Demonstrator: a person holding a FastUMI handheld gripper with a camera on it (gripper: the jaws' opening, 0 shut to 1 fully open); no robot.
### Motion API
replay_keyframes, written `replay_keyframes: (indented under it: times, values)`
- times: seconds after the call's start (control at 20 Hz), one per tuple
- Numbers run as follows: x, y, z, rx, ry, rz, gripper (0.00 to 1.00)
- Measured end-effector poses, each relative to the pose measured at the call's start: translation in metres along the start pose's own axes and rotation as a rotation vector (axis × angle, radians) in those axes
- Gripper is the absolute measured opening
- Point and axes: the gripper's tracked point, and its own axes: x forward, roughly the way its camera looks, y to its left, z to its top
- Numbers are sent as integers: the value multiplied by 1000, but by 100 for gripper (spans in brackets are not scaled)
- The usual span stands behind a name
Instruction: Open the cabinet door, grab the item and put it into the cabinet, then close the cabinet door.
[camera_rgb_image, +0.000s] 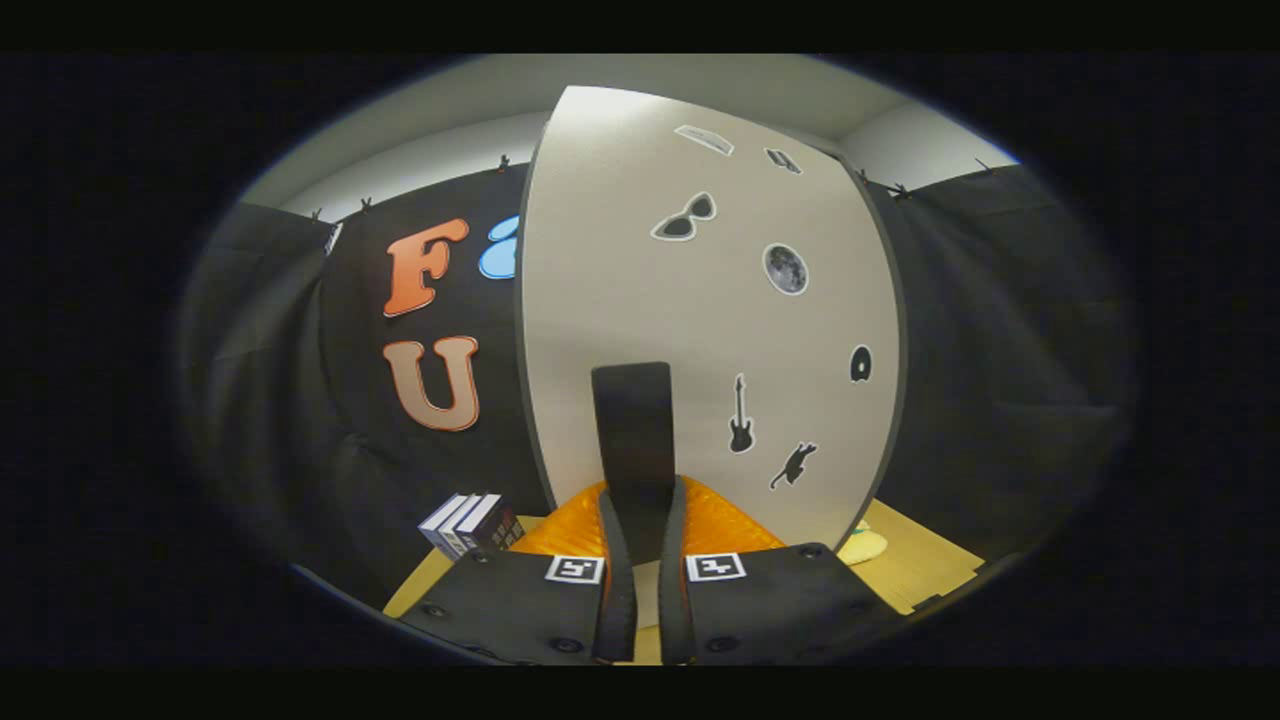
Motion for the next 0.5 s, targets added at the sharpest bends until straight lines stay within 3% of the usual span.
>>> replay_keyframes:
  times: [0.5]
  values:
    - [-26,-26,1,49,-23,-79,16]
